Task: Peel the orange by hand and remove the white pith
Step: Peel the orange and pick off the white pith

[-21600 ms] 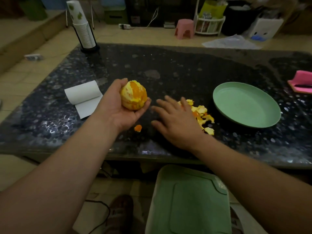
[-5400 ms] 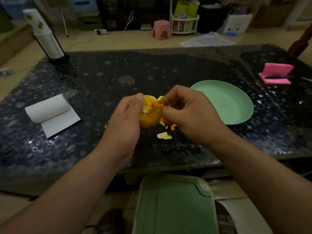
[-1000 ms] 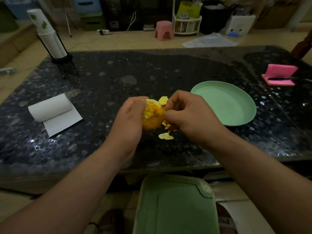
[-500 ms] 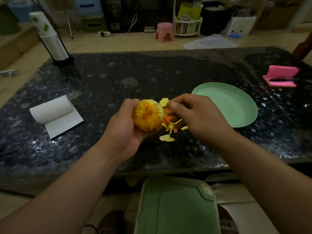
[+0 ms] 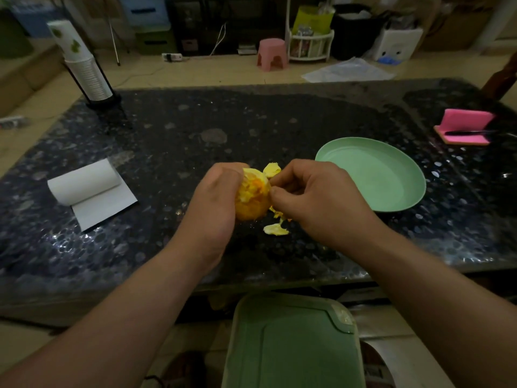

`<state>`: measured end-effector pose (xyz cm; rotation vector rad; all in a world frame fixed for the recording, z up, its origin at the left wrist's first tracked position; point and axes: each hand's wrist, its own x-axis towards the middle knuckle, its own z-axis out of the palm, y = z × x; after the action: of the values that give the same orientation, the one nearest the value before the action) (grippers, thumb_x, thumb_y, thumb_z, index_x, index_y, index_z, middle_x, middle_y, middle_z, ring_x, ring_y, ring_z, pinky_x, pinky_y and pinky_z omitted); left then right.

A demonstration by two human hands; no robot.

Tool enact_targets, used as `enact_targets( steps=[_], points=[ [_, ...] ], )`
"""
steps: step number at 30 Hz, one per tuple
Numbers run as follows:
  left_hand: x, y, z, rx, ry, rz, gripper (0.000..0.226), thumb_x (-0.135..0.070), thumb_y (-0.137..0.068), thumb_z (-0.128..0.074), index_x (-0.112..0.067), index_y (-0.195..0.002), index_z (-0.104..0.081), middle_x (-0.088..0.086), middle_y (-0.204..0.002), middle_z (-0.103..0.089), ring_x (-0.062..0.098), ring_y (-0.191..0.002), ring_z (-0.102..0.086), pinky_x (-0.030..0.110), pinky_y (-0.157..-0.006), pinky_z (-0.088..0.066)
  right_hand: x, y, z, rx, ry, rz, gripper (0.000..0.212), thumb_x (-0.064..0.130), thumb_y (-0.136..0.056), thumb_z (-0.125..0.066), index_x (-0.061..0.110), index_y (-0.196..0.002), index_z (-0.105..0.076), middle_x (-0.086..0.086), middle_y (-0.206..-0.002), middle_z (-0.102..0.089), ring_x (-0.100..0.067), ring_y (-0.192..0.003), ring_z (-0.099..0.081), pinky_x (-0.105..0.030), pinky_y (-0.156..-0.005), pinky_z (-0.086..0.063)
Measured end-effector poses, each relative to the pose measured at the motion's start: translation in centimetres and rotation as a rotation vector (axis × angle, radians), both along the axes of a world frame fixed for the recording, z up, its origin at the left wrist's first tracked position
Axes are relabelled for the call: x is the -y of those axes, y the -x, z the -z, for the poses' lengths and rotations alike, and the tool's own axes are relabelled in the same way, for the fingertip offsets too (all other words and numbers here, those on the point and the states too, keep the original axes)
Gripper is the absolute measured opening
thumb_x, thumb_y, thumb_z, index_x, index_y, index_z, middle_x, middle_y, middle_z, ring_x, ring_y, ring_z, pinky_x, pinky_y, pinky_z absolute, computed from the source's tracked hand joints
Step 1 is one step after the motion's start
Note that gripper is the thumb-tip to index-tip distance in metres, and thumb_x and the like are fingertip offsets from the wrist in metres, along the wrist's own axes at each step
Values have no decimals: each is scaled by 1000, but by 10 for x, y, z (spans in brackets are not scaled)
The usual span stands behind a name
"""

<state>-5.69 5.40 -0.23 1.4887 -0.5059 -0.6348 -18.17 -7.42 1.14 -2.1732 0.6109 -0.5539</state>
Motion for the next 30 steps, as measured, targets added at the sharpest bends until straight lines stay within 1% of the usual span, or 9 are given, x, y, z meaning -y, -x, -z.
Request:
enact_targets(
  steps=[2,5,8,11,14,17,21,25,30],
  points=[
    [1,2,1,47,-1,1,40,-46,-91,-48,-24,-118,-69,11,-116,-70,26,-101,-69,35,-73,-58,-3,-2,1,12,18,16,3,26,-90,-77,28,-91,-77,14,-78,-76,0,-72,-72,-29,-67,-63],
    [0,2,3,85,-2,-3,33,-42,-102,-47,-23,-121,-67,9,-115,-71,28,-103,-70,30,-71,-56,-6,-3,2,32,39,34,5,22,-89,-76,27,-90,-76,13,-76,-75,-2,-70,-71,-29,-65,-62],
    [0,2,3,73,6,-16,36,-41,-100,-46,-21,-121,-68,10,-115,-72,28,-103,-70,30,-72,-58,-7,-3,3,61,73,40,6,21,-90,-74,26,-90,-77,12,-75,-75,-3,-70,-71,-29,-64,-60],
    [0,2,1,31,13,-41,44,-45,-90,-47,-21,-118,-70,11,-114,-72,27,-102,-71,39,-76,-61,-7,-2,3,77,94,47,9,19,-92,-73,26,-93,-79,12,-74,-74,-6,-68,-70,-29,-62,-58],
    [-1,1,0,-20,30,-59,40,-42,-95,-48,-18,-117,-72,16,-117,-72,33,-107,-70,52,-88,-60,-5,0,1,100,84,34,12,18,-95,-72,26,-96,-80,14,-75,-74,-4,-71,-71,-21,-61,-57],
    [-1,-2,-1,-98,46,-77,32,-29,-109,-44,-15,-117,-72,15,-115,-74,24,-96,-72,43,-82,-59,-1,3,-3,92,2,-31,11,20,-97,-73,27,-103,-80,16,-82,-77,-1,-77,-73,-15,-66,-55],
    [0,-5,-1,-78,57,-70,32,-24,-110,-42,-14,-118,-71,11,-108,-75,17,-89,-71,36,-74,-60,-2,5,-5,86,-44,-55,10,30,-97,-76,25,-105,-76,12,-89,-78,-3,-83,-74,-22,-72,-61],
    [0,-3,1,-14,57,-66,31,-29,-110,-43,-19,-118,-71,11,-113,-73,18,-95,-70,40,-78,-61,-3,3,-3,77,-20,-29,7,31,-96,-77,27,-102,-75,12,-87,-77,-1,-80,-74,-22,-70,-60],
    [-1,-1,-1,83,57,-57,34,-41,-100,-46,-24,-119,-68,8,-113,-70,19,-96,-68,28,-69,-57,-3,4,-4,62,-10,-33,6,27,-98,-74,27,-103,-77,13,-85,-77,-2,-78,-73,-27,-71,-62]
  ],
)
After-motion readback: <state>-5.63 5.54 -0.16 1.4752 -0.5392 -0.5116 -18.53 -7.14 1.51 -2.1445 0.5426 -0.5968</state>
